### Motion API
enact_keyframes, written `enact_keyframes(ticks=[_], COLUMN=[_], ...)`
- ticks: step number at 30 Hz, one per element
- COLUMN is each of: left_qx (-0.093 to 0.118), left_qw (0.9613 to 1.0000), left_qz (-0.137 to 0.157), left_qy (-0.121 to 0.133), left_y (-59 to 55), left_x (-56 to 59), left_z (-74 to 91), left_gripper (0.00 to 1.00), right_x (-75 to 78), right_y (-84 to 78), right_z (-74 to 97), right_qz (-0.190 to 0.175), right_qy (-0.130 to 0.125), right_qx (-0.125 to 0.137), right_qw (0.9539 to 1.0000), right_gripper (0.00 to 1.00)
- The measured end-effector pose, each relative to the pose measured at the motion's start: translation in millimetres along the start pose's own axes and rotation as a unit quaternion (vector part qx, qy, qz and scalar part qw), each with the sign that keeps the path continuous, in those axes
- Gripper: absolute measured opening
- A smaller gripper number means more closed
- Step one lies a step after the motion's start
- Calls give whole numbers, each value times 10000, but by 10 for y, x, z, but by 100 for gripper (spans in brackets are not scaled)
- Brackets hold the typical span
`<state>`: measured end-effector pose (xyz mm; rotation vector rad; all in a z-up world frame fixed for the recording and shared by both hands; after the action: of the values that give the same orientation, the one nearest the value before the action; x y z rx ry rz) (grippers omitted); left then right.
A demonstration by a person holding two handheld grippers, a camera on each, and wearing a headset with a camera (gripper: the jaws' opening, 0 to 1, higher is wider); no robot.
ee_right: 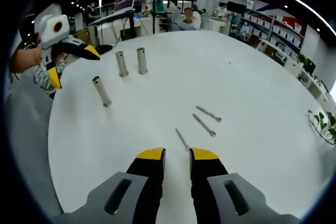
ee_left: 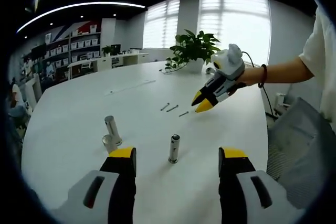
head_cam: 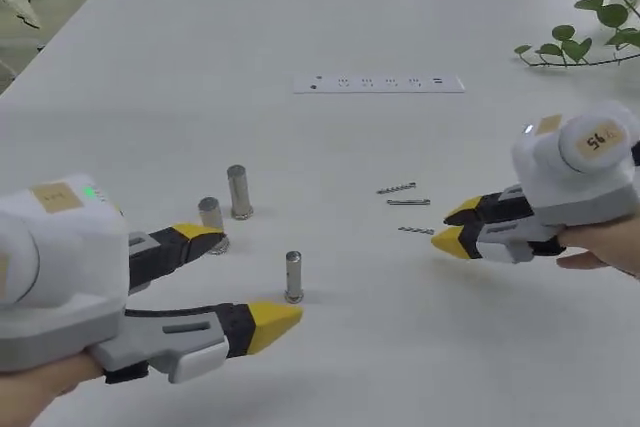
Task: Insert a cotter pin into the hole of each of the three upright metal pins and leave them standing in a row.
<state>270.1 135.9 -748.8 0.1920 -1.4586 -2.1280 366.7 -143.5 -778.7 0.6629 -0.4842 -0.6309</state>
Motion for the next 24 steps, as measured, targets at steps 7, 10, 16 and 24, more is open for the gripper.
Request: enact_keyframes(ticks=[7, 10, 16, 24], left_qx=[4, 15, 10, -15], left_qw=[9999, 9999, 9998, 9996], left_qz=[45, 51, 68, 42], left_qy=[118, 158, 197, 271], left_y=[-28, -39, -55, -64], left_x=[22, 32, 32, 25], left_z=[51, 68, 101, 146], left_gripper=[58, 58, 56, 55], right_x=[27, 48, 79, 114], right_y=[27, 41, 46, 49], right_z=[-115, -149, -215, -270], right_qz=[217, 273, 373, 591], right_qy=[95, 134, 223, 360], right_qx=[-102, -103, -171, -365], right_qw=[9997, 9995, 9989, 9969], right_gripper=[18, 17, 13, 11])
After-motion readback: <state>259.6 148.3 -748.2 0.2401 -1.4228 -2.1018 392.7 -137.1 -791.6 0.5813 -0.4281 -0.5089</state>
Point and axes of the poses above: the centre of the closed fingertips' face, and the gripper's own axes: z roughly backward along the fingers, x roughly to its right, y roughly out of its top, the point moved 9 cm from there along z, roughly backward along the fingers, and after that the axes turned 12 degrees about -y, right-handed, at the moved point
